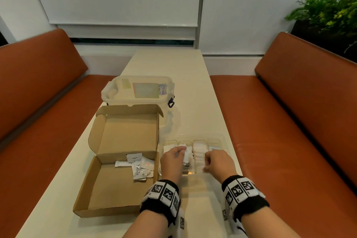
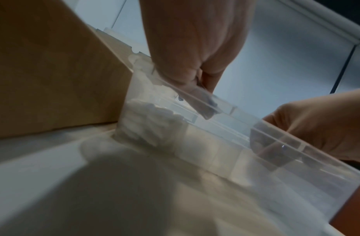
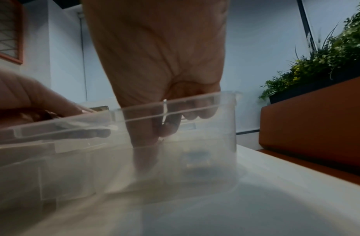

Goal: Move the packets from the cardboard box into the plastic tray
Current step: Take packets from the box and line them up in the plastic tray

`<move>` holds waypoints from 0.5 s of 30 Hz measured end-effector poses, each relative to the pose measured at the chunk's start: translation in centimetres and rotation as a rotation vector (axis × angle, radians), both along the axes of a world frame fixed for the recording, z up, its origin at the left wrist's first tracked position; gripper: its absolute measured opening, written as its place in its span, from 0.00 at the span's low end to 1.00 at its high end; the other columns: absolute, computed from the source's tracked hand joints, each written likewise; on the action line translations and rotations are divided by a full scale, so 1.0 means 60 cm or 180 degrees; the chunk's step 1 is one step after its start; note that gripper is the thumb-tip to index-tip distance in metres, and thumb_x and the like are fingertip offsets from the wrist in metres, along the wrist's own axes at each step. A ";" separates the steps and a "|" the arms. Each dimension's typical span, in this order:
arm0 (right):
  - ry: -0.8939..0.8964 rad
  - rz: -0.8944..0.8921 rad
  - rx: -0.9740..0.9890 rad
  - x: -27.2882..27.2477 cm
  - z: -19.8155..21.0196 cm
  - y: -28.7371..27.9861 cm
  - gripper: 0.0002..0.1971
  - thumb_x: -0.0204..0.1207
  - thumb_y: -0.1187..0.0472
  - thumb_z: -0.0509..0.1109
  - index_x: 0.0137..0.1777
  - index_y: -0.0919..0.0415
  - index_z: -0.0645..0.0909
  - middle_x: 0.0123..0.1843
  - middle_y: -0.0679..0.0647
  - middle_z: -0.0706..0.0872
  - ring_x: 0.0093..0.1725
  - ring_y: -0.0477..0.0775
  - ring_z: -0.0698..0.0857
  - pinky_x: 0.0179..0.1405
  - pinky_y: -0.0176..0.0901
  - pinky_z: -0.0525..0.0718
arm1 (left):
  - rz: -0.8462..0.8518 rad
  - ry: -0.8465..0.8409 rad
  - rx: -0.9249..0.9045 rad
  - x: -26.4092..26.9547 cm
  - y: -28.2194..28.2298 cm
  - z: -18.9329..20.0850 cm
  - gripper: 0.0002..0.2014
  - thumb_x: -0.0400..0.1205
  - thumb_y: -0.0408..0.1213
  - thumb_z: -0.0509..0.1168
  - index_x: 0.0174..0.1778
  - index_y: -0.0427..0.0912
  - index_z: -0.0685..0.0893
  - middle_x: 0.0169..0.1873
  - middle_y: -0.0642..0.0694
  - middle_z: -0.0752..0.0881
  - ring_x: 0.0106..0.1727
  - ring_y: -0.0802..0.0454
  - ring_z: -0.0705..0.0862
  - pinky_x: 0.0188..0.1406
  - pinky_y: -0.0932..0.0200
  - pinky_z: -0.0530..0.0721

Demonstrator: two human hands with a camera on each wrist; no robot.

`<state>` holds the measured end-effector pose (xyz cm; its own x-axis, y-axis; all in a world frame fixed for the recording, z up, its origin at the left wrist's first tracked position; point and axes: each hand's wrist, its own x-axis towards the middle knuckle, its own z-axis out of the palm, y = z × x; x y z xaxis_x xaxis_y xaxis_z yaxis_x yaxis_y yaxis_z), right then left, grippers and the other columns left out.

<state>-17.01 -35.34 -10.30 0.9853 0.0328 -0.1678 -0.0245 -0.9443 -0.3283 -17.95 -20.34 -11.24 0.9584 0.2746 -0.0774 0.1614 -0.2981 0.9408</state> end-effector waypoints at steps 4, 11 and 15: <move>0.0049 -0.0011 -0.0109 0.002 -0.001 0.000 0.19 0.68 0.54 0.79 0.25 0.51 0.71 0.35 0.46 0.78 0.42 0.48 0.75 0.36 0.36 0.72 | -0.0032 0.0020 -0.0024 0.002 0.001 -0.002 0.10 0.82 0.31 0.63 0.54 0.42 0.89 0.54 0.49 0.88 0.53 0.61 0.79 0.55 0.71 0.72; -0.0230 0.0414 -0.0503 0.008 0.007 -0.002 0.07 0.70 0.57 0.76 0.43 0.55 0.81 0.48 0.51 0.83 0.55 0.53 0.77 0.41 0.40 0.73 | -0.0070 0.0089 -0.0082 0.001 0.003 -0.001 0.10 0.82 0.33 0.63 0.54 0.44 0.89 0.54 0.48 0.88 0.57 0.53 0.83 0.59 0.64 0.77; -0.0221 0.0398 -0.0455 0.009 0.006 -0.005 0.06 0.71 0.55 0.76 0.39 0.56 0.84 0.43 0.48 0.79 0.52 0.50 0.75 0.41 0.39 0.73 | -0.0056 0.0106 -0.0152 0.000 0.004 -0.002 0.10 0.82 0.32 0.63 0.54 0.44 0.89 0.54 0.48 0.88 0.58 0.52 0.84 0.62 0.59 0.79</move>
<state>-16.48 -35.65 -9.97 0.9844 0.1363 -0.1114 0.1138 -0.9757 -0.1875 -17.92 -20.09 -11.36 0.9598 0.2529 -0.1218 0.1879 -0.2562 0.9482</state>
